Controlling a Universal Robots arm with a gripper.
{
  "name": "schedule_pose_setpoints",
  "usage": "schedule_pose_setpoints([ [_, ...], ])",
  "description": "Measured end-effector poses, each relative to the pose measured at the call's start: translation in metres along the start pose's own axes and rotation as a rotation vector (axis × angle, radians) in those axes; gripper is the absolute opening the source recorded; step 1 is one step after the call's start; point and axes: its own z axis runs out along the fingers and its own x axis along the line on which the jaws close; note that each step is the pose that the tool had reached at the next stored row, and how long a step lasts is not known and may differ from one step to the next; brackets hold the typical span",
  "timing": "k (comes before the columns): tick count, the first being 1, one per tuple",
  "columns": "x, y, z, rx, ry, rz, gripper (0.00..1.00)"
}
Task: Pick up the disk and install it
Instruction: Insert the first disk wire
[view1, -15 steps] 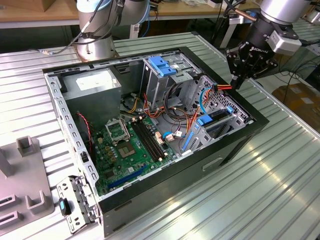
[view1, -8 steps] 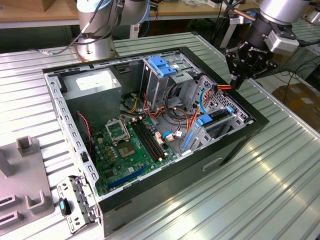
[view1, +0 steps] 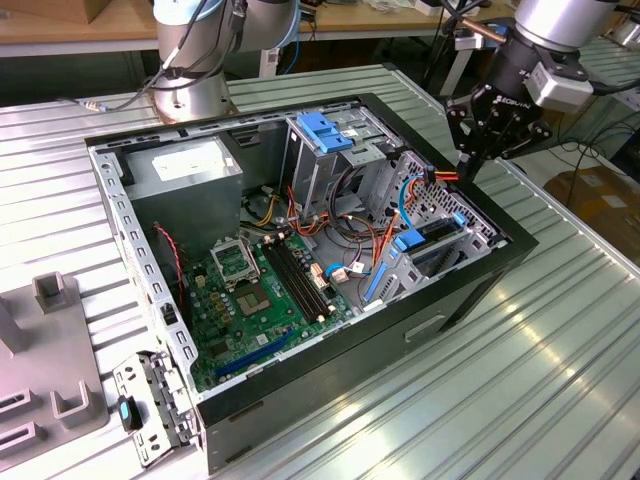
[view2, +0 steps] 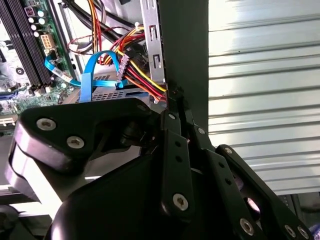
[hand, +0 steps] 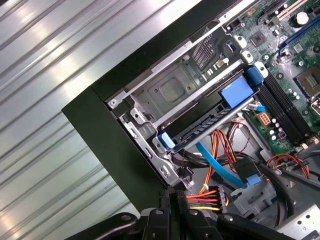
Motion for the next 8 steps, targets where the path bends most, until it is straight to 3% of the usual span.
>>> schedule_pose_setpoints([
  [8,-0.0001,0.0001,0.0013,-0.0034,0.0028,0.119,0.17],
])
